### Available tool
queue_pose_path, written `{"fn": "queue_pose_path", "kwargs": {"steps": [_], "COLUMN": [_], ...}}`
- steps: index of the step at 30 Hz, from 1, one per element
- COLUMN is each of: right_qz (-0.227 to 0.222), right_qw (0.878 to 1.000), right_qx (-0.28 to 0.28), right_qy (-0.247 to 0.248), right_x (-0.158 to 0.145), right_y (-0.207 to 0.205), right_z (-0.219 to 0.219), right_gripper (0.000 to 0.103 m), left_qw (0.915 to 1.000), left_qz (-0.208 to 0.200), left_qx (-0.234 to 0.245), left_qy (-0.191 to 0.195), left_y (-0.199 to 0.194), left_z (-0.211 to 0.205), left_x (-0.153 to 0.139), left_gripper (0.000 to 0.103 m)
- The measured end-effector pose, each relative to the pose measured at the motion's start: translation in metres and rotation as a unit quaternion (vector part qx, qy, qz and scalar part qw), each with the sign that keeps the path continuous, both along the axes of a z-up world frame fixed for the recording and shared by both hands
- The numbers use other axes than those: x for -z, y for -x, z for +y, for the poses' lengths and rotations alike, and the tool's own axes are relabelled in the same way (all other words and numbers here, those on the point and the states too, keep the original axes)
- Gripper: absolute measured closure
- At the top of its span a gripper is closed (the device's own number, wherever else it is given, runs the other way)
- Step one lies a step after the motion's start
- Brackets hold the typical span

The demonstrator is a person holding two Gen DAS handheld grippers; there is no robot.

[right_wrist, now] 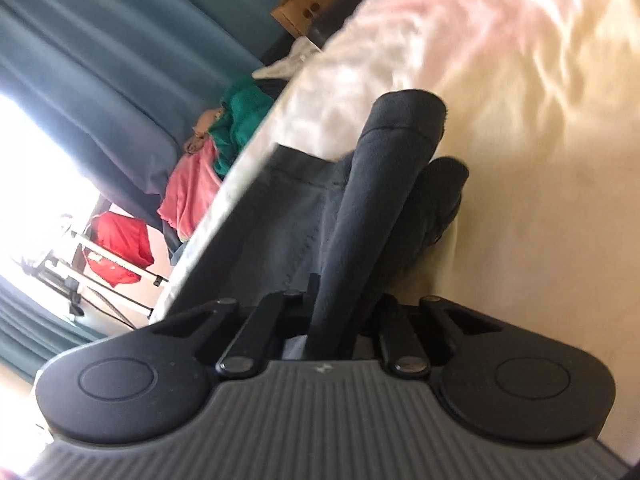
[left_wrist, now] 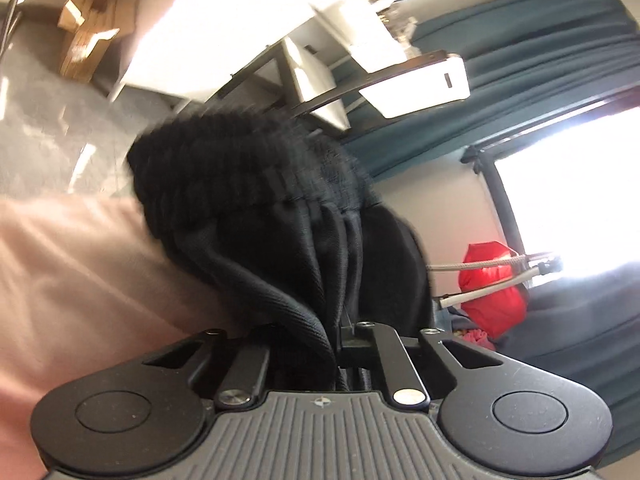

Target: Fold clothes

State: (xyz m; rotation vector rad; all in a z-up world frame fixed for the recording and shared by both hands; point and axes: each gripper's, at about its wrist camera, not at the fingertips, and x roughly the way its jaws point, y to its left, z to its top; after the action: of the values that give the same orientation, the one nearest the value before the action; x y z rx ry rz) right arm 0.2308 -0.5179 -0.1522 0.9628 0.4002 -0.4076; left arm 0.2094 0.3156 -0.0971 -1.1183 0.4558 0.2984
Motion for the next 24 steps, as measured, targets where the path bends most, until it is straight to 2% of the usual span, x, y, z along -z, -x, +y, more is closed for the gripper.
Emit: {"fn": "queue_pose_path", "kwargs": {"steps": [3,6,11,15,19,22,24], "right_qz": [-0.012,-0.009,-0.007,-0.006,-0.008,-0.010,-0.014], "right_qw": [1.000,1.000,0.999,0.999,0.998,0.998,0.997], "right_qx": [0.000,0.000,0.005,0.003,0.006,0.005,0.010], "right_qy": [0.001,-0.005,-0.033,-0.044,-0.060,-0.064,-0.078], "right_x": [-0.017,-0.028,-0.032,-0.031,-0.024,-0.012,0.001], "right_y": [0.021,0.046,0.099,0.145,0.190,0.214,0.225], "right_z": [0.005,0.013,0.021,0.021,0.015,0.013,0.013], "right_gripper": [0.094,0.094,0.094,0.094,0.094,0.094,0.094], "left_qw": [0.9989,0.9975,0.9972,0.9969,0.9968,0.9931,0.9927], "left_qz": [-0.027,-0.025,-0.020,-0.010,0.011,0.031,0.037], "left_qx": [0.015,0.033,0.038,0.049,0.067,0.090,0.092], "left_qy": [-0.034,-0.057,-0.061,-0.061,-0.041,-0.069,-0.068], "left_y": [0.007,0.016,0.056,0.102,0.150,0.174,0.184], "left_z": [0.005,0.012,0.017,0.027,0.041,0.042,0.043], "left_x": [-0.034,-0.053,-0.075,-0.093,-0.098,-0.097,-0.085], "left_gripper": [0.096,0.096,0.096,0.096,0.096,0.096,0.095]}}
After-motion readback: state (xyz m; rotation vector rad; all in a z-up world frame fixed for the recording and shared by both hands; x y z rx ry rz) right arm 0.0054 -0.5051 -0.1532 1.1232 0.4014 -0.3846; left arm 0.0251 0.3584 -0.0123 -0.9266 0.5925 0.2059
